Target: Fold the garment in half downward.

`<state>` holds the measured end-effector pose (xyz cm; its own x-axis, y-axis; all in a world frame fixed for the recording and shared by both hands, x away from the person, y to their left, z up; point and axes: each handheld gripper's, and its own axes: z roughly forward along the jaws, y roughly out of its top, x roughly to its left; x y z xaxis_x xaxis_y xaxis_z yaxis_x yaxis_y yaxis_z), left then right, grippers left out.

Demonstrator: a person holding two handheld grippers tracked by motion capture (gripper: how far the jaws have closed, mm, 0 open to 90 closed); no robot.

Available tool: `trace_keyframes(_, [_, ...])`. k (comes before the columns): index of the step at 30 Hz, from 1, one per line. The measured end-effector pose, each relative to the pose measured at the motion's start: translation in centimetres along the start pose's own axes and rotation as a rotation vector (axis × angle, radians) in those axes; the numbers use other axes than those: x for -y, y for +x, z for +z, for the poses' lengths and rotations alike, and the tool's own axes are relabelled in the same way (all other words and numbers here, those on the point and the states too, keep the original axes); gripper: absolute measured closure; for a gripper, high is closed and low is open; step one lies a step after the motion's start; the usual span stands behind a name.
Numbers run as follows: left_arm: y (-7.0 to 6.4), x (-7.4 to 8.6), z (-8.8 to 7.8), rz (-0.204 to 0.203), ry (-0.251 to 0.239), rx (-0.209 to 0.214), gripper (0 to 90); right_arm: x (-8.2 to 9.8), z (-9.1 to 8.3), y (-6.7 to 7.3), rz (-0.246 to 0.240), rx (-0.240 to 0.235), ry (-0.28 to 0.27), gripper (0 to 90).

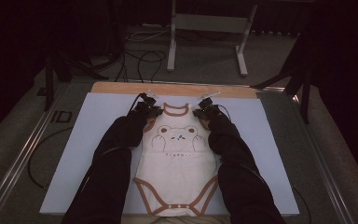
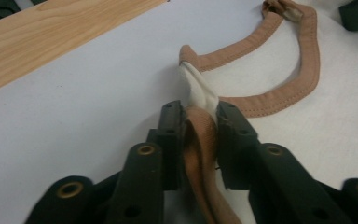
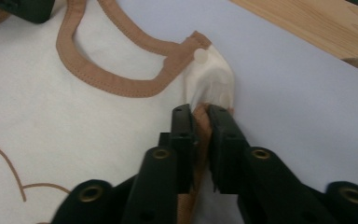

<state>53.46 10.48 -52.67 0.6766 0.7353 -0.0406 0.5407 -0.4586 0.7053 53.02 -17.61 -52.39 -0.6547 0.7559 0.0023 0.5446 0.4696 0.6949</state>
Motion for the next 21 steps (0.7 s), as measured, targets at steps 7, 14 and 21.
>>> trace_keyframes(7, [-0.1,0.0,-0.3,0.001,-0.011,-0.008,86.1,-0.1,-0.1,0.3,-0.008,0.005,0.009,86.1])
trace_keyframes(14, [-0.6,-0.6,-1.5,0.016,-0.048,-0.017,87.3,-0.3,-0.7,0.4,-0.013,0.007,-0.015,86.6])
trace_keyframes(21, [-1.0,-1.2,-3.3,0.023,-0.075,-0.010,87.4,-0.4,-2.0,1.1,-0.037,0.005,-0.058,86.8])
